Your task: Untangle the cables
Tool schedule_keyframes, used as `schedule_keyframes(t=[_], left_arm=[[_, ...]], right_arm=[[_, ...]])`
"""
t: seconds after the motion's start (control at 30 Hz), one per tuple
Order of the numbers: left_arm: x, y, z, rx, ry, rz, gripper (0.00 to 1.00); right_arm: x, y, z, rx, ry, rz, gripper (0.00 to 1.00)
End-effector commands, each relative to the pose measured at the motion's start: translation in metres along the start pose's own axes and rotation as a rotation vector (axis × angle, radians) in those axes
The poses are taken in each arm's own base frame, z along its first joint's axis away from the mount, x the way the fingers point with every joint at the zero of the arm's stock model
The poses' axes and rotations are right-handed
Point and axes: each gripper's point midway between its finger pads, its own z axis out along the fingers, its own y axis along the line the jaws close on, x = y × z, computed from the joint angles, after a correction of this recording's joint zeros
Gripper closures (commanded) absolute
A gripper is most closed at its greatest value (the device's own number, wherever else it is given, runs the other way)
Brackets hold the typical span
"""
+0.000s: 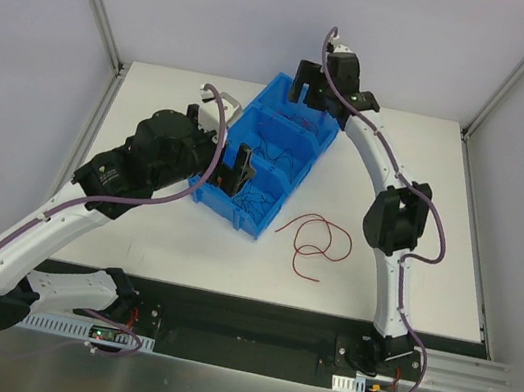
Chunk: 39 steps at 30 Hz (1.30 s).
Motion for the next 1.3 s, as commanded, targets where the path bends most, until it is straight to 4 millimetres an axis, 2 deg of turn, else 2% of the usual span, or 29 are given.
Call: schedule_keyframes(t=[0.0, 0.1, 0.2, 0.27, 0.33, 0.43, 0.53, 0.6, 0.7, 0.8, 0.93, 1.03, 1.17, 1.27], left_arm=[[-0.011, 0.001, -0.012, 0.0, -0.038, -0.027, 0.01], [-0.009, -0.001, -0.013, 0.009, -0.032, -0.029, 0.01], [-0.005, -0.001, -0.015, 0.009, -0.023, -0.033, 0.01], [-0.004, 0.0, -0.016, 0.009, -0.019, -0.043, 0.01], [-0.003, -0.002, -0.02, 0.014, -0.016, -0.058, 0.01], [0.0, -0.003, -0.023, 0.02, -0.009, -0.079, 0.01], [0.002, -0.002, -0.025, 0.012, -0.008, -0.092, 0.01], [0.001, 0.0, -0.026, 0.005, -0.011, -0.088, 0.01], [-0.002, 0.001, -0.025, -0.003, -0.013, -0.077, 0.01], [0.0, 0.001, -0.021, -0.007, 0.001, -0.074, 0.01], [0.002, -0.003, -0.01, 0.009, 0.028, -0.075, 0.01], [0.001, -0.008, -0.002, 0.026, 0.047, -0.075, 0.01], [0.0, -0.011, 0.004, 0.038, 0.058, -0.086, 0.01], [0.0, -0.013, 0.006, 0.043, 0.062, -0.091, 0.01]], right_arm=[[0.005, 0.024, -0.014, -0.024, 0.02, -0.14, 0.07], [0.013, 0.022, 0.0, -0.029, 0.03, -0.139, 0.06], [0.015, 0.029, 0.023, -0.082, 0.008, -0.185, 0.06], [0.002, 0.028, 0.037, -0.062, -0.044, -0.191, 0.05], [-0.006, 0.015, 0.052, 0.006, -0.104, -0.164, 0.05], [-0.012, 0.007, 0.064, 0.055, -0.164, -0.082, 0.05], [-0.005, 0.013, 0.07, 0.015, -0.143, -0.012, 0.05], [-0.014, 0.023, 0.053, -0.004, -0.135, -0.002, 0.05], [-0.032, 0.028, 0.014, -0.007, -0.143, -0.005, 0.02], [-0.05, 0.01, -0.027, 0.052, -0.127, 0.008, 0.01], [-0.054, -0.013, -0.064, 0.126, -0.079, -0.02, 0.0], [-0.05, -0.026, -0.082, 0.161, -0.047, -0.027, 0.04], [-0.045, -0.021, -0.093, 0.109, -0.015, -0.066, 0.04], [-0.046, -0.029, -0.102, 0.151, -0.023, -0.068, 0.04]])
